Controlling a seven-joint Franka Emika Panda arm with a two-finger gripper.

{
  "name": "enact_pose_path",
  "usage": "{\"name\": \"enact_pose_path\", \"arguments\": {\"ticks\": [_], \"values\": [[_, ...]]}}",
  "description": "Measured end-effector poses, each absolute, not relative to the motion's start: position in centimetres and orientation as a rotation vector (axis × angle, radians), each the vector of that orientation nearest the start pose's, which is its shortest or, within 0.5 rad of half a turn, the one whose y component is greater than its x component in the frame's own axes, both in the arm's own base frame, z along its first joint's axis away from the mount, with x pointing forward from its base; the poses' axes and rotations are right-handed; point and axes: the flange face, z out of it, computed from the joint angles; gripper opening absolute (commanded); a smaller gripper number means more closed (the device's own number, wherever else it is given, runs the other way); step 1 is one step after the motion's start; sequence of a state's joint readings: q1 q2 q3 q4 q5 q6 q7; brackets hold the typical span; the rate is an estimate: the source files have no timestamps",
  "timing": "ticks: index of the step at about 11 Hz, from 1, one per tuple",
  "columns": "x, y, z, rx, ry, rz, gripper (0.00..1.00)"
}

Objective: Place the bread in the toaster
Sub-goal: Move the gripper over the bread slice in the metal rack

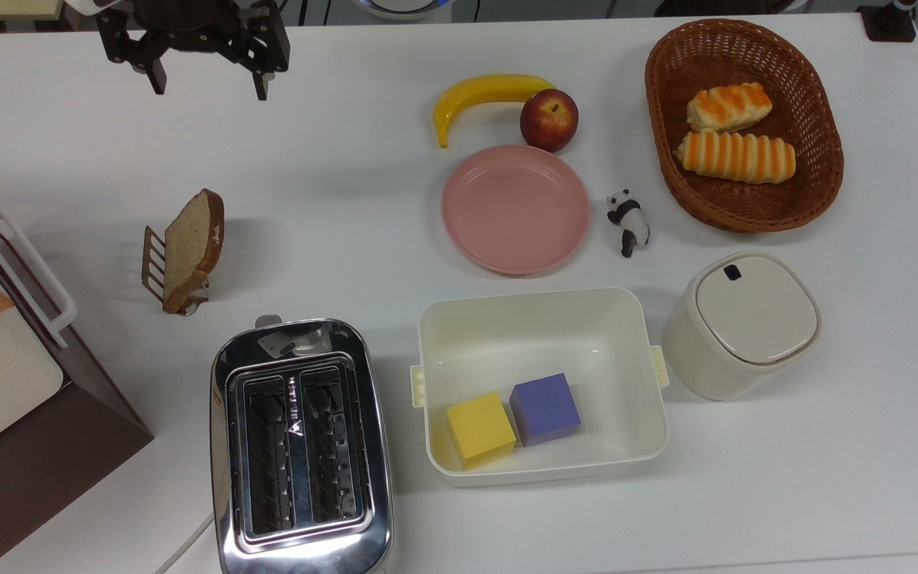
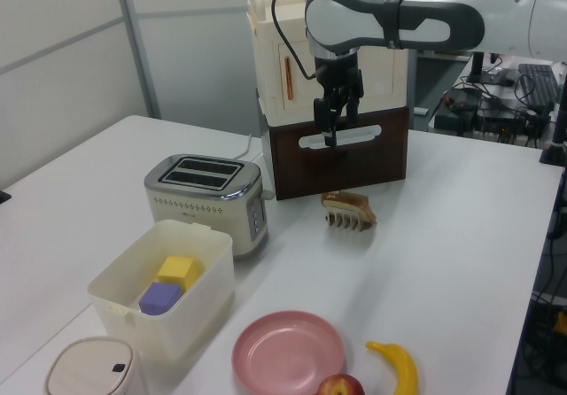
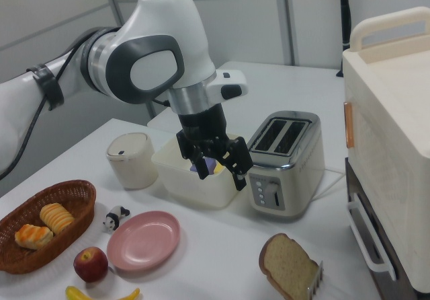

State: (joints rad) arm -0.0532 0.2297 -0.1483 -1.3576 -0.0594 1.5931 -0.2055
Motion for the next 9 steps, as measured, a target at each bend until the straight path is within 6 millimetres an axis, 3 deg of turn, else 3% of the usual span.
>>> {"name": "enact_pose_path", "arguments": {"ticks": [4, 9], "values": [[61.2, -14.0, 58.2, -3.233, 0.022, 0.057, 1.00], [64.0, -15.9, 50.0, -3.227, 0.027, 0.195, 1.00]]}}
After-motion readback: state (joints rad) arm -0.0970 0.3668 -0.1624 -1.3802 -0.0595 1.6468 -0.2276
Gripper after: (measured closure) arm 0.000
